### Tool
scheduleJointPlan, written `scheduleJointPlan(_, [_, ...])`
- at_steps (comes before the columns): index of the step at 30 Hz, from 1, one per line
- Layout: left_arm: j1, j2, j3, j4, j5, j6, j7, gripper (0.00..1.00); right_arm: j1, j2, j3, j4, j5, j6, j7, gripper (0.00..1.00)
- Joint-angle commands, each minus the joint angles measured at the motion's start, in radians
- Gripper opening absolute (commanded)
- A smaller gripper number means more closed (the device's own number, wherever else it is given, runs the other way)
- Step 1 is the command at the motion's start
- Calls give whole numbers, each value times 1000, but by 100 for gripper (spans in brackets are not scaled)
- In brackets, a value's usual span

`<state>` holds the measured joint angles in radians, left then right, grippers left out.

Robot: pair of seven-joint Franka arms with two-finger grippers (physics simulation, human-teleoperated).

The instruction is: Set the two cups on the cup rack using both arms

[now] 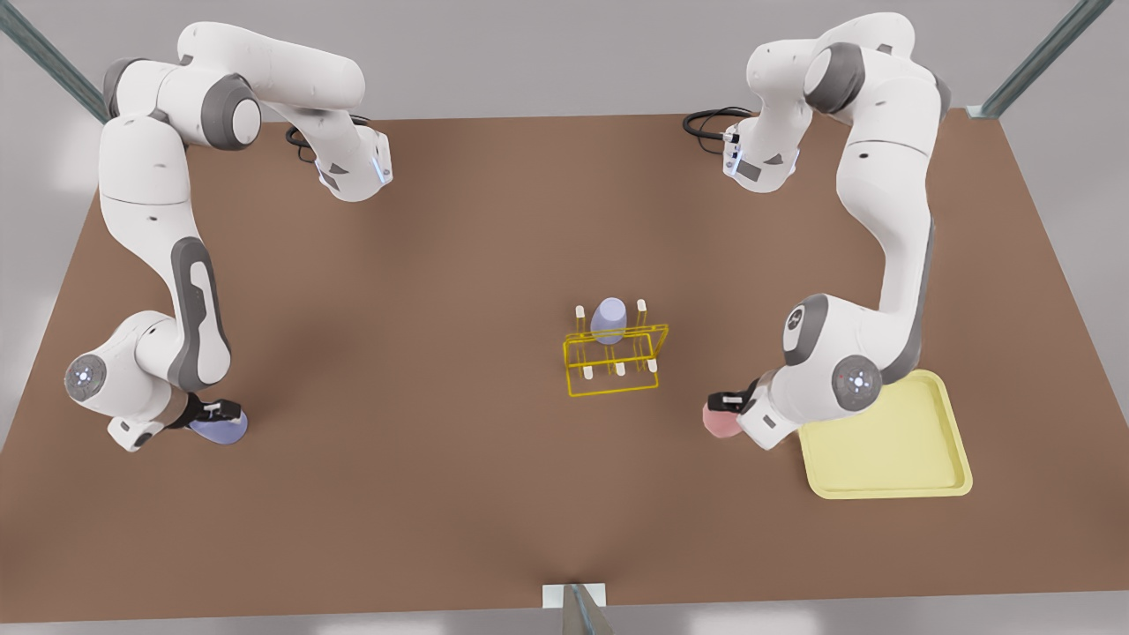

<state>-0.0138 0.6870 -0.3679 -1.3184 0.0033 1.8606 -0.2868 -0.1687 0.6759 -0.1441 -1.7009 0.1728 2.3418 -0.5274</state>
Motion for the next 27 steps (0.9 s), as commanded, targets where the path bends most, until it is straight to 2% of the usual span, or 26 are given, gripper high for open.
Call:
scheduleJointPlan(1, [-9, -1, -39, 1, 43, -89, -546, 86, 0, 2, 0, -2, 2, -1, -49, 100])
scheduleJointPlan(2, [-3, -6, -75, 2, 43, -89, -583, 86, -2, 4, 0, -2, 2, -1, -49, 100])
scheduleJointPlan(7, [-58, -41, -105, -7, 43, -172, -716, 86, -2, 5, 0, -2, 2, 1, -49, 97])
scheduleJointPlan(9, [-69, -47, -108, -25, 41, -189, -750, 86, -2, 4, 0, 0, 2, 1, -48, 85])
scheduleJointPlan(10, [-63, -55, -118, -39, 43, -187, -752, 86, -2, 2, 0, 0, 2, 1, -48, 82])
scheduleJointPlan(17, [-68, -55, -135, -96, 34, -40, -753, 86, 5, 2, 1, 13, -1, -2, -45, 81])
scheduleJointPlan(20, [-69, -44, -137, -99, 34, -6, -753, 86, 11, -12, 31, 15, -1, -22, -45, 81])
scheduleJointPlan(21, [-68, -37, -137, -99, 35, -1, -752, 88, 12, -27, 52, 17, 1, -47, -43, 81])
scheduleJointPlan(22, [-64, -37, -137, -99, 37, 2, -750, 100, 12, -36, 67, 18, 1, -73, -45, 81])
scheduleJointPlan(24, [-64, -35, -137, -101, 37, 6, -749, 100, 20, -52, 104, 27, 2, -94, -34, 81])
scheduleJointPlan(27, [-64, -35, -134, -101, 43, -6, -741, 100, 74, -64, 112, 52, 28, -127, -37, 81])
